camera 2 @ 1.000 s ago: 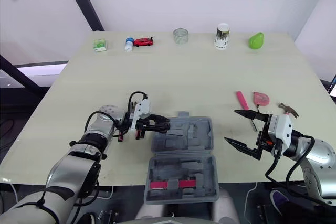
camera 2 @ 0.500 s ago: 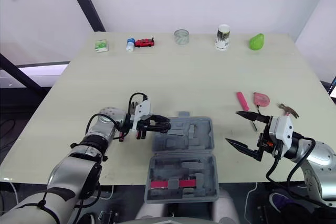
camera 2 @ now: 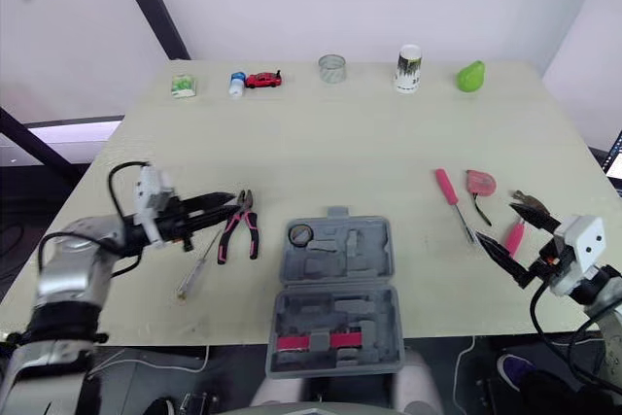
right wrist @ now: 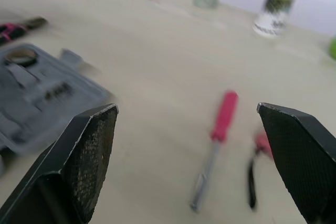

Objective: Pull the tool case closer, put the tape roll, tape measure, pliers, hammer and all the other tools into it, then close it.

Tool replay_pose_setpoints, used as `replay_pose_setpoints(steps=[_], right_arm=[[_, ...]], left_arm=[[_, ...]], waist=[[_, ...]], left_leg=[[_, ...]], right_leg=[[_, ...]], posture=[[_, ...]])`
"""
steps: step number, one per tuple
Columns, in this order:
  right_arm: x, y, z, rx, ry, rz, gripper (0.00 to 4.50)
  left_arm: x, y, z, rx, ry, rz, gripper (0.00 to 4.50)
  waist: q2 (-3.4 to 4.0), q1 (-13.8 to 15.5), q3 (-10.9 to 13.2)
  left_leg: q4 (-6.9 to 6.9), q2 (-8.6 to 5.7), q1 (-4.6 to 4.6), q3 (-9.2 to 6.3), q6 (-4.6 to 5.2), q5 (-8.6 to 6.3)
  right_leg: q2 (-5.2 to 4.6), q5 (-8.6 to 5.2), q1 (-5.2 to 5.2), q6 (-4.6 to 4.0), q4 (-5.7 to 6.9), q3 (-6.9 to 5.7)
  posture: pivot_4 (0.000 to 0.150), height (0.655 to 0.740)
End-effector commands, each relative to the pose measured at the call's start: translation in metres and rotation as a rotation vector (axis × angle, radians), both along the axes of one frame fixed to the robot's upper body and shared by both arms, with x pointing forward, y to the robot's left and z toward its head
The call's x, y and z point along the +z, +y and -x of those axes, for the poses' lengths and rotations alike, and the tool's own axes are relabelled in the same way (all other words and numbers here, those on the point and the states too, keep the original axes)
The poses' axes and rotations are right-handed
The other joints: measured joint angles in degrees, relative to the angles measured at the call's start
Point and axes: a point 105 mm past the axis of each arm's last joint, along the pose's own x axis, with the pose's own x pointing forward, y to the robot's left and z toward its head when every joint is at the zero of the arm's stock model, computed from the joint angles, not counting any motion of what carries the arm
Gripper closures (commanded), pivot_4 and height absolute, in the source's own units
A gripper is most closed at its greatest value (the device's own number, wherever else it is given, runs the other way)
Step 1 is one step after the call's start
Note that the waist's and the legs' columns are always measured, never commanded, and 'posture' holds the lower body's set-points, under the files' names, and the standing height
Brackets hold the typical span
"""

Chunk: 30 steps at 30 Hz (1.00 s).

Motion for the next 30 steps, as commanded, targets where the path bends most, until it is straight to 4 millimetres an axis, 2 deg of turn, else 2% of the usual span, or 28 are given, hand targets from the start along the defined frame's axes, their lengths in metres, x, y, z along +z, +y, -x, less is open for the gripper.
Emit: replay_pose_setpoints(steps=[1,2,4,5,6,8,9,14,20,26,30], right_arm=[[0.006,-0.034,0.011,-0.139,-0.042,0.001,0.0],[0.003,-0.042,0.017,-0.174,-0.035,-0.004,0.0],[-0.004,-0.051,0.026,-0.206,-0.013,-0.015,0.0],[-0.008,-0.055,0.03,-0.219,0.0,-0.015,0.0],[-0.013,-0.06,0.035,-0.23,0.02,-0.004,0.0],[-0.021,-0.07,0.045,-0.253,0.047,-0.003,0.0],[-0.024,-0.075,0.048,-0.272,0.056,-0.01,0.0],[-0.031,-0.088,0.067,-0.315,0.087,-0.028,0.0],[-0.038,-0.102,0.084,-0.365,0.129,-0.036,0.0],[-0.035,-0.099,0.083,-0.35,0.127,-0.025,0.0],[-0.028,-0.085,0.07,-0.31,0.108,-0.016,0.0]], left_arm=[[-0.002,0.045,0.019,0.199,-0.011,-0.02,3.05],[-0.01,0.059,0.029,0.268,0.012,-0.021,2.56],[-0.022,0.074,0.046,0.35,0.044,-0.018,2.38],[-0.025,0.078,0.052,0.377,0.053,-0.016,1.61],[-0.029,0.081,0.058,0.401,0.064,-0.011,1.38],[-0.035,0.088,0.069,0.45,0.082,0.005,0.27],[-0.037,0.092,0.074,0.48,0.087,0.015,0.12],[-0.051,0.117,0.1,0.621,0.124,0.021,0.12],[-0.069,0.133,0.129,0.691,0.189,-0.004,0.12],[-0.071,0.127,0.132,0.628,0.191,-0.02,0.12],[-0.062,0.125,0.122,0.613,0.152,-0.002,0.12]], waist=[[0.02,-0.2,0.0],[0.03,-0.2,0.0],[0.0,-0.4,0.0],[0.0,-0.5,0.0],[-0.01,-0.5,0.0],[-0.01,-0.3,0.0],[-0.01,-0.2,0.0],[-0.01,-0.2,0.0],[-0.01,-0.4,-0.1],[-0.01,-0.3,-0.1],[0.09,-0.3,-0.2]], left_leg=[[-0.02,0.0,0.01,0.01,0.0,0.0],[-0.08,0.03,0.05,0.05,-0.01,-0.01],[-0.17,0.05,0.05,0.04,-0.01,-0.01],[-0.19,0.1,0.06,0.07,-0.01,-0.01],[-0.2,0.1,0.06,0.08,-0.01,-0.01],[-0.19,0.09,0.12,0.09,-0.02,-0.01],[-0.19,0.09,0.15,0.09,-0.02,-0.01],[-0.29,0.14,0.52,0.12,-0.03,-0.03],[-0.37,0.16,0.55,0.12,-0.03,-0.04],[-0.48,0.18,0.57,0.09,-0.05,-0.04],[-0.64,0.16,0.62,0.12,-0.05,-0.04]], right_leg=[[-0.01,0.0,0.0,0.0,0.0,0.01],[-0.01,-0.01,0.0,-0.02,-0.03,0.03],[-0.01,-0.02,-0.01,-0.03,-0.07,0.01],[-0.02,-0.02,-0.01,-0.04,-0.1,0.02],[-0.03,-0.02,-0.01,-0.04,-0.1,0.02],[-0.09,-0.02,0.06,-0.04,-0.1,0.01],[-0.11,-0.06,0.08,-0.1,-0.12,0.01],[-0.43,-0.2,0.39,-0.34,-0.19,0.02],[-0.52,-0.23,0.39,-0.4,-0.2,0.12],[-0.7,-0.26,0.35,-0.46,-0.27,0.14],[-0.89,-0.26,0.35,-0.47,-0.33,0.12]], posture=[[0.15,0.74],[0.15,0.74],[0.15,0.74],[0.15,0.74],[0.15,0.74],[0.15,0.74],[0.15,0.74],[0.15,0.74],[0.15,0.74],[0.15,0.74],[0.15,0.74]])
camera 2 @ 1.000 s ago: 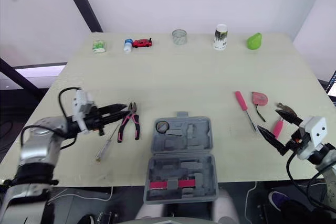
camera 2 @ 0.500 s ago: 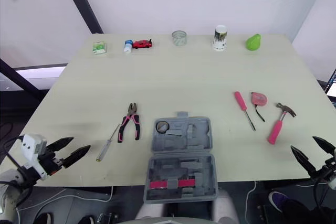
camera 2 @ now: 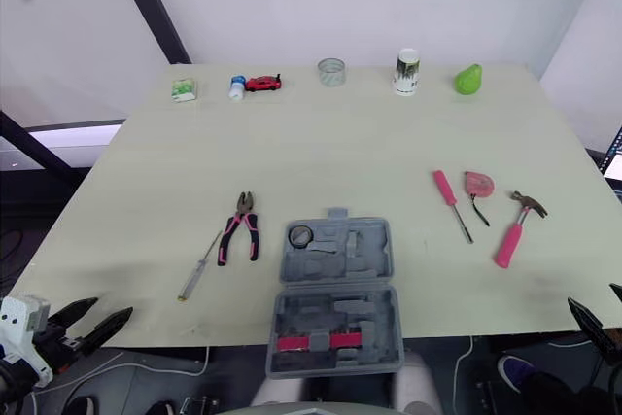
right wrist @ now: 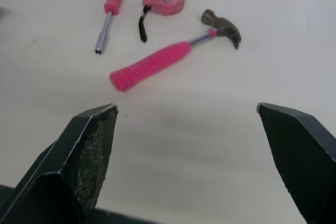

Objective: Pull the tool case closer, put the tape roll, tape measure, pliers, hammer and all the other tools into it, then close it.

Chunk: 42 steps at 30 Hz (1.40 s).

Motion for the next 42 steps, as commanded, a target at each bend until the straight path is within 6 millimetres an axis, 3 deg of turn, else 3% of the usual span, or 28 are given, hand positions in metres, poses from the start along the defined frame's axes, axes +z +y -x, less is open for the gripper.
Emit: replay_pose_setpoints(steps=[1,5,12,18,23,31,42], right_arm=[[0.018,0.016,-0.013,0.061,-0.05,0.012,0.0],[0.032,0.042,-0.04,0.139,-0.079,-0.014,0.0],[0.04,0.051,-0.089,0.084,-0.069,0.041,0.0],[0.043,0.057,-0.128,-0.002,-0.053,0.024,0.0],[0.034,0.079,-0.162,-0.024,-0.005,-0.035,0.0],[0.014,0.087,-0.195,-0.13,0.068,-0.025,0.0],[0.0,0.095,-0.211,-0.226,0.095,-0.063,0.0]], left_arm=[[0.018,-0.005,-0.011,-0.052,-0.066,-0.009,0.12],[0.034,-0.042,-0.036,-0.219,-0.121,0.009,0.12],[0.076,-0.106,-0.075,-0.451,-0.25,0.018,0.12],[0.101,-0.158,-0.085,-0.678,-0.279,0.021,0.12],[0.128,-0.199,-0.087,-0.876,-0.311,0.026,0.12],[0.148,-0.232,-0.077,-1.076,-0.283,0.031,0.12],[0.16,-0.243,-0.074,-1.145,-0.311,0.015,0.12]], waist=[[0.0,0.0,0.0],[-0.02,-0.2,0.0],[0.02,-0.2,0.0],[0.05,-0.5,0.0],[0.09,-0.4,0.1],[0.15,-0.4,0.1],[0.17,-0.5,0.1]], left_leg=[[-0.05,0.0,0.02,0.02,0.0,0.0],[-0.21,0.0,0.0,0.03,-0.01,0.01],[-0.34,-0.01,-0.08,0.04,-0.03,0.01],[-0.43,-0.04,-0.12,0.05,-0.03,0.01],[-0.38,-0.12,-0.15,0.0,-0.01,0.03],[-0.36,-0.2,-0.21,0.05,-0.01,0.04],[-0.36,-0.07,-0.16,0.02,-0.04,0.06]], right_leg=[[-0.13,0.0,0.0,0.0,-0.01,-0.15],[-0.16,0.01,0.0,-0.02,-0.13,-0.18],[-0.28,0.03,-0.03,-0.02,-0.35,-0.36],[-0.2,0.05,-0.02,0.0,-0.47,-0.43],[-0.05,0.12,0.0,0.13,-0.46,-0.51],[0.46,0.18,-0.03,0.27,-0.47,-0.56],[0.76,0.18,-0.04,0.28,-0.45,-0.47]], posture=[[0.15,0.74],[0.15,0.74],[0.15,0.74],[0.15,0.74],[0.15,0.74],[0.15,0.74],[0.15,0.74]])
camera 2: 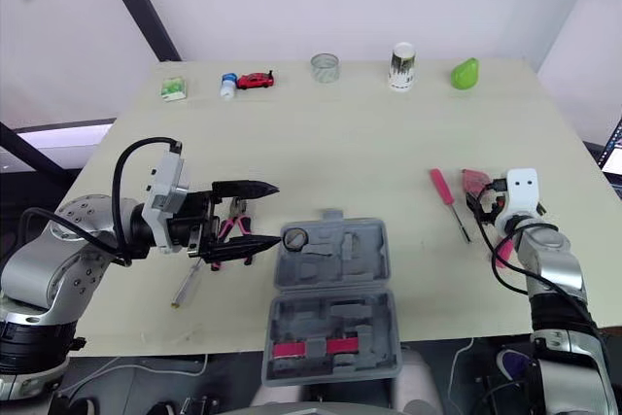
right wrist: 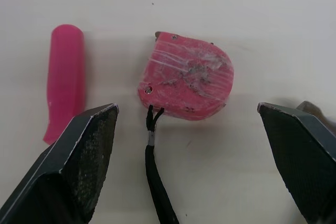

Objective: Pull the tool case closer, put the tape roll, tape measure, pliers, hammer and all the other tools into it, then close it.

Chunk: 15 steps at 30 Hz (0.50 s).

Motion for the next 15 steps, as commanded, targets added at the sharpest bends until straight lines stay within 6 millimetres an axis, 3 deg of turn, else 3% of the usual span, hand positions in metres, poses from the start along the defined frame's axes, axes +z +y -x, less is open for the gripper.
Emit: replay_pose_setpoints(steps=[1,15], right_arm=[[0.006,-0.001,-0.005,-0.031,-0.032,0.0,0.0],[-0.015,0.006,-0.016,-0.131,0.02,-0.074,0.0]], left_arm=[[0.007,-0.004,0.004,-0.036,-0.036,-0.002,0.12],[0.012,-0.008,-0.001,-0.026,-0.067,0.022,0.12]], waist=[[0.0,0.0,0.0],[0.0,-0.1,0.0]], left_leg=[[0.0,0.0,0.0,0.0,0.0,0.0],[0.0,0.01,0.02,0.02,-0.07,0.04]], right_leg=[[0.0,0.0,0.0,0.0,0.0,0.0],[0.02,0.0,0.01,0.0,0.01,0.04]], posture=[[0.15,0.74],[0.15,0.74]])
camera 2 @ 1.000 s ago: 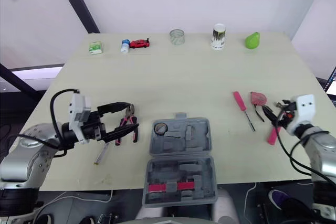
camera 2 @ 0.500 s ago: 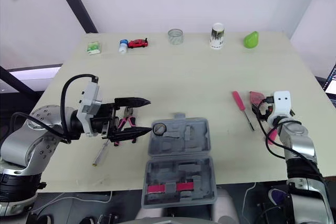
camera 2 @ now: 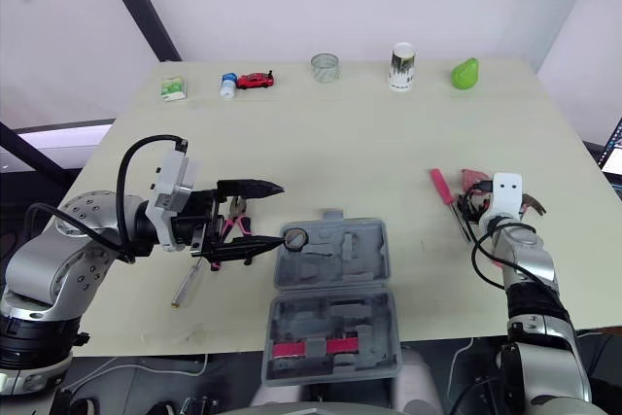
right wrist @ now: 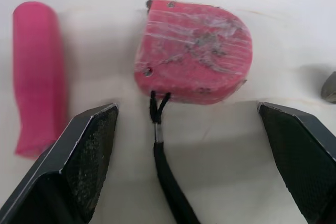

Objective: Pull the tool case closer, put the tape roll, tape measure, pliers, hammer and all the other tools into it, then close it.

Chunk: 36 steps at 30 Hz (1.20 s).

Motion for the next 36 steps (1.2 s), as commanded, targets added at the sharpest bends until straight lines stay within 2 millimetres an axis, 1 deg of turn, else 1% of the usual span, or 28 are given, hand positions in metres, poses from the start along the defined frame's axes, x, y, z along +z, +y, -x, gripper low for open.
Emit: replay_pose_setpoints(steps=[1,2,3,4,5,6,7,8,9,10,12,20,24,28,31,34,36], right_arm=[[0.004,0.001,-0.004,-0.009,-0.026,-0.012,0.53],[0.004,0.004,-0.004,-0.001,-0.027,-0.009,0.74],[0.004,0.005,-0.004,0.005,-0.028,-0.007,1.09],[0.003,0.006,-0.004,0.005,-0.024,-0.009,1.59],[0.002,0.007,-0.004,0.003,-0.018,-0.01,1.91],[0.0,0.008,-0.004,0.004,-0.011,-0.006,2.4],[-0.001,0.009,-0.004,0.004,-0.008,-0.005,2.64],[-0.002,0.01,-0.003,0.005,-0.007,-0.006,2.64],[-0.003,0.011,-0.003,0.006,-0.005,-0.007,3.46],[-0.003,0.012,-0.003,0.005,-0.005,-0.008,3.6],[-0.003,0.012,-0.003,0.004,-0.004,-0.009,4.48],[-0.003,0.013,-0.003,0.011,-0.001,-0.005,4.48],[-0.003,0.013,0.001,0.028,0.006,0.003,4.48],[0.001,0.017,0.007,0.058,0.012,-0.009,4.48],[0.001,0.021,0.017,0.086,0.032,-0.003,4.48],[-0.004,0.028,0.033,0.112,0.068,-0.004,4.48],[-0.004,0.03,0.039,0.118,0.08,-0.005,4.48]], left_arm=[[0.011,-0.002,-0.003,0.007,-0.065,0.026,0.0],[0.01,-0.001,-0.003,0.01,-0.066,0.025,0.0],[0.01,-0.001,-0.003,0.011,-0.066,0.024,0.0],[0.009,-0.001,-0.004,0.013,-0.068,0.024,0.0],[0.009,-0.001,-0.004,0.017,-0.07,0.024,0.0],[0.008,0.0,-0.004,0.02,-0.071,0.023,0.0],[0.007,0.0,-0.005,0.022,-0.072,0.023,0.0],[0.007,0.0,-0.005,0.023,-0.073,0.022,0.0],[0.006,0.001,-0.005,0.024,-0.073,0.022,0.0],[0.006,0.001,-0.005,0.025,-0.073,0.021,0.0],[0.006,0.0,-0.005,0.024,-0.074,0.021,0.0],[0.008,-0.001,-0.004,0.007,-0.077,0.027,0.0],[0.01,-0.004,-0.002,-0.012,-0.075,0.035,0.0],[0.007,-0.006,0.0,-0.032,-0.062,0.027,0.0],[0.005,-0.007,0.001,-0.05,-0.055,0.02,0.0],[0.007,-0.011,0.003,-0.07,-0.054,0.025,0.0],[0.008,-0.011,0.003,-0.075,-0.053,0.023,0.0]], waist=[[0.0,0.0,0.0],[0.0,0.0,0.0],[0.0,0.0,0.0],[0.0,-0.2,0.0],[0.0,-0.2,0.0],[0.0,-0.3,0.0],[0.0,-0.4,0.0],[0.0,-0.4,0.0],[0.0,-0.4,0.0],[-0.01,-0.4,0.0],[-0.01,-0.4,0.0],[-0.01,-0.4,0.0],[-0.01,-0.3,0.0],[-0.01,-0.1,0.0],[-0.01,0.0,0.0],[-0.01,0.1,0.0],[-0.01,0.1,0.0]], left_leg=[[0.01,0.0,0.0,0.0,0.0,0.0],[0.01,0.0,0.0,0.0,0.0,0.0],[0.01,0.0,0.0,0.0,0.0,0.0],[0.01,0.0,0.01,0.0,0.0,0.0],[0.0,0.02,0.03,0.01,0.0,0.0],[0.0,0.03,0.03,0.01,0.0,0.0],[-0.01,0.04,0.04,0.01,0.0,0.0],[-0.01,0.04,0.04,0.01,0.0,0.0],[-0.01,0.05,0.05,0.01,0.01,-0.01],[-0.01,0.05,0.05,0.0,0.01,0.0],[0.0,0.05,0.05,0.01,0.01,-0.01],[0.0,0.06,0.05,0.01,0.02,-0.01],[0.0,0.06,0.05,0.01,0.02,-0.01],[-0.01,0.06,0.04,0.0,0.02,-0.02],[-0.01,0.06,0.04,0.0,0.04,-0.02],[-0.02,0.07,0.04,-0.01,0.06,-0.04],[-0.01,0.07,0.03,-0.02,0.07,-0.04]], right_leg=[[0.0,0.0,0.0,0.0,0.0,0.0],[0.0,0.0,0.01,0.0,0.0,0.01],[0.0,0.0,0.01,0.0,0.0,0.01],[0.01,0.0,0.0,0.0,0.0,0.01],[0.04,0.0,0.0,0.0,0.01,0.03],[0.05,0.0,0.0,0.0,0.01,0.03],[0.06,0.0,0.0,0.0,0.01,0.04],[0.06,0.0,0.0,-0.01,0.02,0.04],[0.07,0.0,0.01,0.0,0.03,0.04],[0.07,0.0,0.01,0.0,0.03,0.04],[0.06,0.0,0.01,0.0,0.04,0.04],[0.05,0.0,0.01,0.0,0.04,0.04],[0.05,0.0,0.01,0.0,0.04,0.04],[0.06,0.0,0.01,-0.01,0.04,0.03],[0.06,0.0,0.0,-0.01,0.04,0.03],[0.06,-0.01,0.0,-0.01,0.04,0.02],[0.06,-0.01,0.0,-0.01,0.04,0.02]], posture=[[0.15,0.74],[0.15,0.74],[0.15,0.74],[0.15,0.74],[0.15,0.74],[0.15,0.74],[0.15,0.74],[0.15,0.74],[0.15,0.74],[0.15,0.74],[0.15,0.74],[0.15,0.74],[0.15,0.74],[0.15,0.74],[0.15,0.74],[0.15,0.74],[0.15,0.74]])
